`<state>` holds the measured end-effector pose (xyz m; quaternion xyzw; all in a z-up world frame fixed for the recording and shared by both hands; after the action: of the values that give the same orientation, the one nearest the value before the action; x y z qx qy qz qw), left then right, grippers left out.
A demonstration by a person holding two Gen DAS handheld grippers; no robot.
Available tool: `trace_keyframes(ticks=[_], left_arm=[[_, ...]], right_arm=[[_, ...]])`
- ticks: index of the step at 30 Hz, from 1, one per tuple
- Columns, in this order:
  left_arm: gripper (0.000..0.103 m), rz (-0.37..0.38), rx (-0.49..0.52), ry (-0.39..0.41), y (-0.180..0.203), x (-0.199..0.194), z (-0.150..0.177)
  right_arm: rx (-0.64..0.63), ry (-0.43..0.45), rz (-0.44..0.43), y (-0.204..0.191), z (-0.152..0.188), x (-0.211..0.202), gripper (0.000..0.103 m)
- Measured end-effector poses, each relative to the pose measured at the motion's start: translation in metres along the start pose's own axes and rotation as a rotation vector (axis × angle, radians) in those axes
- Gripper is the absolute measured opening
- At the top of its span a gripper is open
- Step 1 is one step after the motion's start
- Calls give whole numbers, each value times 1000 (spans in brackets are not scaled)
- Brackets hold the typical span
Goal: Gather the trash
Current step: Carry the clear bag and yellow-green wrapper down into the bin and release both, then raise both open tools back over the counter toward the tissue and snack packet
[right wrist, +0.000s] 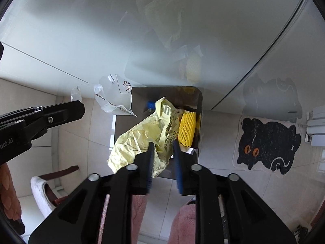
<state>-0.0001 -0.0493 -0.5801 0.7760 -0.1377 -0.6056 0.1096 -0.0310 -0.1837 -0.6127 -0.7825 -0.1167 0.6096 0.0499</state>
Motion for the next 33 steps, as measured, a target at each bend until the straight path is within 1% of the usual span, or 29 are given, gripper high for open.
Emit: trace_keyframes(ticks=[1, 2, 3, 4, 5, 6, 8, 10, 11, 15, 17, 19, 22, 25, 29, 31, 33], left_arm=[[14, -2, -4, 0, 0, -1, -1], [15, -6, -5, 3, 1, -2, -1], [21, -12, -5, 5, 1, -4, -2], [35, -18, -7, 7, 0, -6, -2], [44, -21, -12, 10, 0, -9, -3], [56, -26, -20, 15, -1, -10, -3], [60, -33, -27, 23, -1, -16, -4], [66, -41, -29, 35, 0, -26, -6], [67, -44, -29, 42, 1, -31, -7], [76, -48, -26, 83, 10, -64, -14], [80, -57, -15, 114, 16, -88, -20], [88, -63, -11, 154, 22, -115, -27], [95, -64, -12, 226, 29, -161, -38], [95, -58, -13, 283, 36, -203, -48], [95, -72, 18, 364, 43, -252, -63], [95, -74, 26, 407, 45, -275, -74], [95, -79, 31, 440, 43, -295, -88]], right_arm=[[5, 13, 4, 0, -1, -3, 74], [0, 14, 7, -1, -1, -4, 73], [-6, 9, 11, -2, -1, -5, 73], [-14, 2, 19, -3, -1, -5, 74], [-23, -3, 30, -3, -1, -6, 80], [-33, -3, 39, -3, 0, -9, 87], [-53, -4, 53, -3, 0, -15, 91], [-62, -2, 56, -2, 1, -26, 95], [-63, 1, 55, -1, 2, -33, 96], [-50, 14, 31, 0, -4, -68, 98], [-37, 27, 7, -2, -9, -90, 99], [-30, 47, -22, -7, -16, -116, 99], [-47, 100, -50, -17, -30, -161, 99], [-72, 170, -68, -26, -45, -203, 99], [-94, 274, -102, -38, -70, -261, 99], [-97, 329, -131, -45, -84, -287, 99], [-103, 378, -140, -49, -100, -308, 99]])
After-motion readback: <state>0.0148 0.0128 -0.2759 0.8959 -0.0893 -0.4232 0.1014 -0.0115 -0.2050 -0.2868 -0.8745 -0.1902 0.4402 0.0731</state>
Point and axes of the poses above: each gripper's, at about its wrist camera, not at the fingertips, and x roughly the way its jaws point, y to its right, z to its underside, the point moved 6 cm from there along x, roughly the way its jaws point, and after that the axes turned 7 degrees about y, right-handed, at the moved point
